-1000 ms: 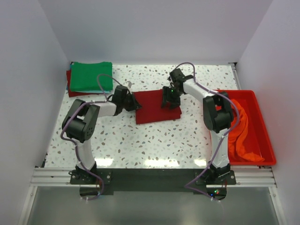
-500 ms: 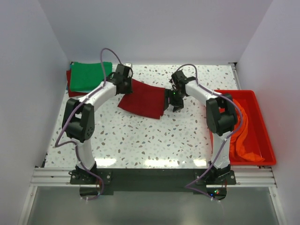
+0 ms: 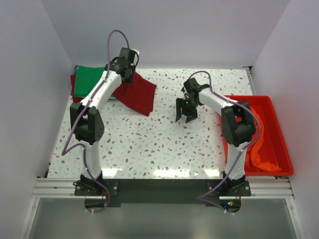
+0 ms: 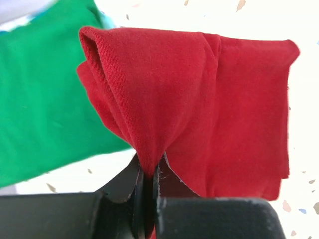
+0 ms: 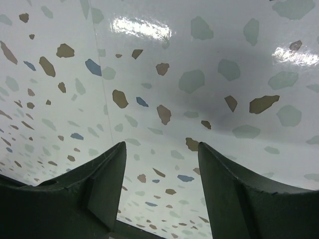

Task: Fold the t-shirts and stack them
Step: Neatly place the folded tshirt to the corner

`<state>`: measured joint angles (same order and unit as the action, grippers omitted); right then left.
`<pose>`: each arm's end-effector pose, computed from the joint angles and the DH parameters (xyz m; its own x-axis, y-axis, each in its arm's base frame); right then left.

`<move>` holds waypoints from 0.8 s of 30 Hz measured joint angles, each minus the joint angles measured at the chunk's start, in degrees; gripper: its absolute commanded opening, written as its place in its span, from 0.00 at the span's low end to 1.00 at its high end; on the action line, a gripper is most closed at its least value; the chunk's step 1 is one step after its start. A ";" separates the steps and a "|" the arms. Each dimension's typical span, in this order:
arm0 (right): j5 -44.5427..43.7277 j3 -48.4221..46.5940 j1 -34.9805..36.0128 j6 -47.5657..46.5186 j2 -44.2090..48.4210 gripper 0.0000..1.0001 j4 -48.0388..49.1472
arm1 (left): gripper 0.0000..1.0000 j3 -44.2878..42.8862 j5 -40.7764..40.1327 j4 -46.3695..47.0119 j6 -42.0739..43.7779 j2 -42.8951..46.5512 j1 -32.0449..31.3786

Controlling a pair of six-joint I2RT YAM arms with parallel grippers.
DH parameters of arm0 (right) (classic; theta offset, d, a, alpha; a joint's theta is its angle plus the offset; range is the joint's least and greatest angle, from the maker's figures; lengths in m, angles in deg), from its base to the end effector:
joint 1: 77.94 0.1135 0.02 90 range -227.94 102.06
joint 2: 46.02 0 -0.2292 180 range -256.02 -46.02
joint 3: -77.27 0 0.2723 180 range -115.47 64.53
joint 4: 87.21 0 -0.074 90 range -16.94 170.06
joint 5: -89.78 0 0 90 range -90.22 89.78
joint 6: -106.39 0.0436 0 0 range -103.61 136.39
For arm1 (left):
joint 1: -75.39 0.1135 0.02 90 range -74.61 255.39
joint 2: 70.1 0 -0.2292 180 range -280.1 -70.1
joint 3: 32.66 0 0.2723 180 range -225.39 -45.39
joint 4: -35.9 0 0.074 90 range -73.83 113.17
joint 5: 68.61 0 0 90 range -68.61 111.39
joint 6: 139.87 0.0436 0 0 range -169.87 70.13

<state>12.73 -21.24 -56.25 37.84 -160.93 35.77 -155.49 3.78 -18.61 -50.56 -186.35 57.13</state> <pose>0.3783 0.1610 0.1328 -0.9823 -0.0072 -0.1870 -0.0649 0.9504 0.3043 0.4498 -0.1345 0.2645 -0.7062 0.2209 -0.6727 0.0976 0.9714 0.2165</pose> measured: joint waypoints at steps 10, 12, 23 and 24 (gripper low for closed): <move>0.00 1.64 0.00 -0.07 0.92 0.63 -0.11 | 0.00 -14.14 -0.37 -6.08 6.71 -1.40 1.81; 0.02 1.97 0.00 -0.09 1.29 0.63 -0.11 | 0.00 -15.19 0.04 -6.27 7.39 -1.38 2.67; 0.02 4.00 0.00 -0.11 2.93 0.63 -0.31 | 0.00 -17.68 6.49 -6.78 8.28 -1.20 9.79; 0.00 4.26 0.00 -0.11 2.95 0.63 -0.31 | 0.00 -17.79 7.06 -6.75 8.26 -1.07 10.29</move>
<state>12.73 -16.98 -56.25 37.73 -157.98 35.46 -173.28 10.84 -25.37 -42.30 -187.42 67.42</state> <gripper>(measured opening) 0.630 0.065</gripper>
